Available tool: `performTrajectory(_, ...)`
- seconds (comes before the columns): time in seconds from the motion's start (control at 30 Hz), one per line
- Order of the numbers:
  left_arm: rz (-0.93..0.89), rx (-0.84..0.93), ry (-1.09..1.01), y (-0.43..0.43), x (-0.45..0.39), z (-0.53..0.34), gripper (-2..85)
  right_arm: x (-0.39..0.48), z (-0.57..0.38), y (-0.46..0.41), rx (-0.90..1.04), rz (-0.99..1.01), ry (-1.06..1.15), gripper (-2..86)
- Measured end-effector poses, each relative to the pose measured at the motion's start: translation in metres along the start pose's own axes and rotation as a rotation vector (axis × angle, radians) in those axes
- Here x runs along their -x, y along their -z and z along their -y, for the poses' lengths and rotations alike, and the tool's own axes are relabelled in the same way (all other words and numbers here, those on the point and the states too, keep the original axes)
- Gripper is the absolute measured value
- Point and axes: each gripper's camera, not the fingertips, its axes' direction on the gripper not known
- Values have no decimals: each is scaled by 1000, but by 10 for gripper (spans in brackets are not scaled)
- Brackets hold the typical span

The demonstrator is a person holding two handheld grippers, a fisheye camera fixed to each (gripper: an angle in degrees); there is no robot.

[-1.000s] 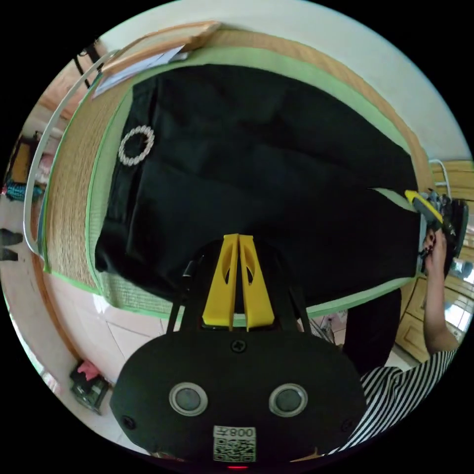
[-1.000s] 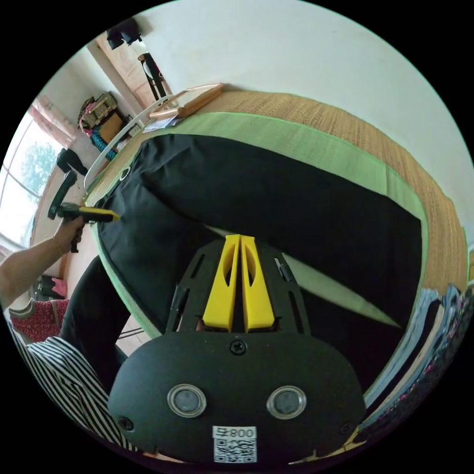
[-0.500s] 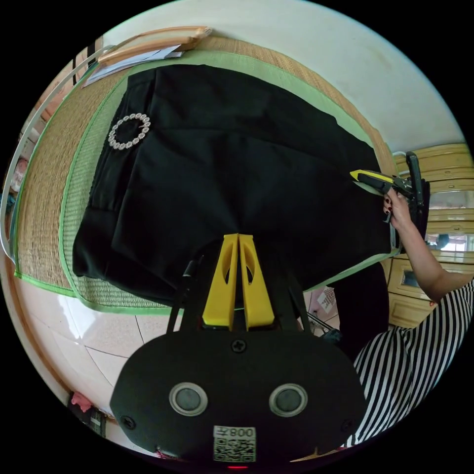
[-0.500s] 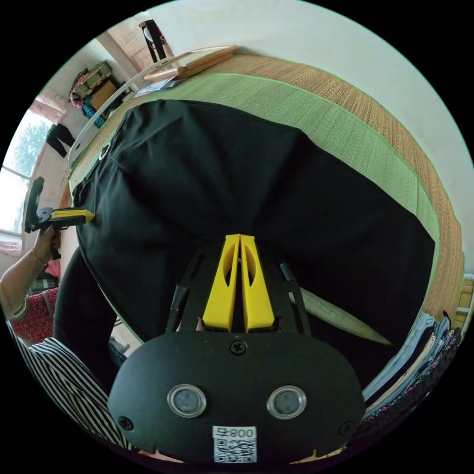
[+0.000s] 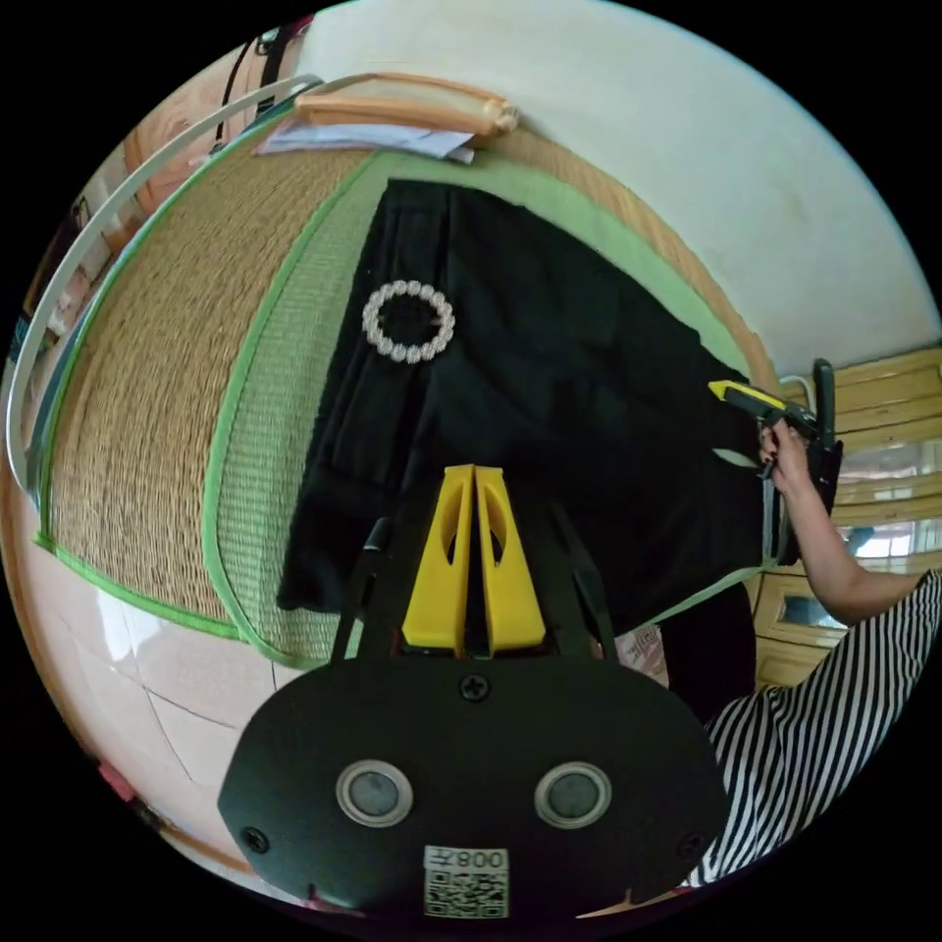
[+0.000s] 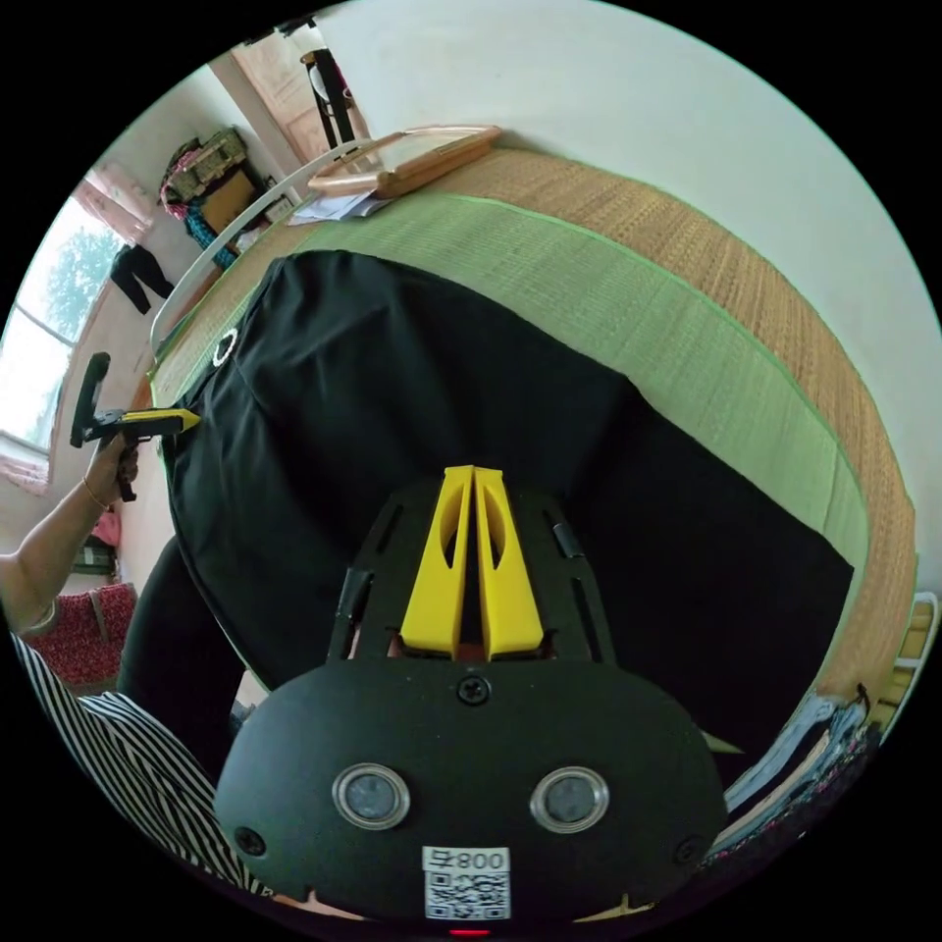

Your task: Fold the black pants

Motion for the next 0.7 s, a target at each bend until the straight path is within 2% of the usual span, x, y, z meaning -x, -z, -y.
performTrajectory(0.17,-65,-128,-121,57,-14,74,57,1,62,-43,-7,4,64,63)
performTrajectory(0.3,-2,-131,-227,79,-36,142,79,-12,113,-81,18,-48,91,76)
performTrajectory(0.47,185,-13,-386,89,-79,223,93,-30,147,-129,78,-129,131,81)
performTrajectory(0.7,298,221,-464,66,-113,280,102,-48,159,-202,151,-143,158,83)
